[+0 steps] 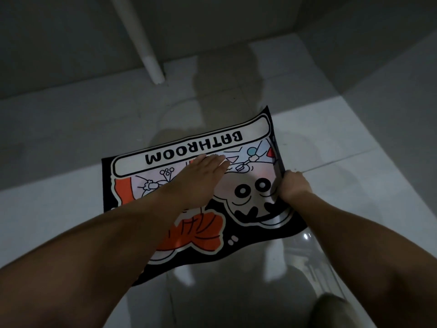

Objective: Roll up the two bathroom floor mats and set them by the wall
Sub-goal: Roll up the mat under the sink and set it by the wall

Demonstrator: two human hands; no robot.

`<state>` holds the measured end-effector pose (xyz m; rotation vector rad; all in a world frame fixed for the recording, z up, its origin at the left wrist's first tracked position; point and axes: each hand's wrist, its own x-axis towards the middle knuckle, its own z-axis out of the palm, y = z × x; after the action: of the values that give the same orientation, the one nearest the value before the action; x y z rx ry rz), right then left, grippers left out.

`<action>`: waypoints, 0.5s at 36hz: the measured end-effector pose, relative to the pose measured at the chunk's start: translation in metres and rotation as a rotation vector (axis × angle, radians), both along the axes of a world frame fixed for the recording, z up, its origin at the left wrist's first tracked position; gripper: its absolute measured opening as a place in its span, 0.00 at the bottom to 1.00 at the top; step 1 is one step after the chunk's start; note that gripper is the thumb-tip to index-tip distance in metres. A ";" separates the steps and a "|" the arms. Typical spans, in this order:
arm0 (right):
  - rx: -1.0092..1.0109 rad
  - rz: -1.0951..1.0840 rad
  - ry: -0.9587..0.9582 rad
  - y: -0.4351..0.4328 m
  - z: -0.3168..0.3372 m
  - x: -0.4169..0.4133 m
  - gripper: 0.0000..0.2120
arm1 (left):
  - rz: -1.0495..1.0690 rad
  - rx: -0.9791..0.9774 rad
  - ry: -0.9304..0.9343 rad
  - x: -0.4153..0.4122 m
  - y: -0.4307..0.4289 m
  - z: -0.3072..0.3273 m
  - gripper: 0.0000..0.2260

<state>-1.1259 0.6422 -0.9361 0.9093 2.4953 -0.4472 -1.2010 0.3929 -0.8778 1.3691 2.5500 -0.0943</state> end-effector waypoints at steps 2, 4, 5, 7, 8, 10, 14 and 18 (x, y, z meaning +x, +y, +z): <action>0.033 0.020 -0.011 -0.001 0.001 0.001 0.17 | 0.006 0.011 -0.009 -0.002 -0.001 -0.001 0.32; 0.043 0.019 0.012 -0.006 0.000 0.000 0.17 | 0.009 0.018 -0.003 -0.004 -0.004 -0.003 0.32; 0.025 0.008 0.021 -0.010 -0.001 0.000 0.17 | 0.001 0.036 0.008 -0.005 -0.006 -0.002 0.32; 0.012 0.024 0.035 -0.016 0.001 -0.001 0.20 | -0.023 0.088 0.043 -0.007 -0.010 -0.001 0.31; 0.028 0.069 0.034 -0.017 0.003 -0.002 0.21 | -0.036 0.108 0.058 -0.009 -0.010 0.000 0.31; 0.099 0.192 0.048 -0.015 0.016 -0.005 0.27 | -0.034 0.150 0.052 -0.013 -0.009 0.010 0.29; 0.182 0.382 0.140 -0.005 0.057 -0.020 0.32 | 0.039 0.263 0.092 -0.021 -0.002 0.032 0.29; 0.183 0.583 0.160 -0.004 0.107 -0.037 0.37 | 0.129 0.253 0.076 -0.032 0.011 0.053 0.34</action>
<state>-1.1627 0.6384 -0.8288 0.1757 2.8192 -0.0992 -1.2330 0.4038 -0.8245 1.3009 2.7833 0.2111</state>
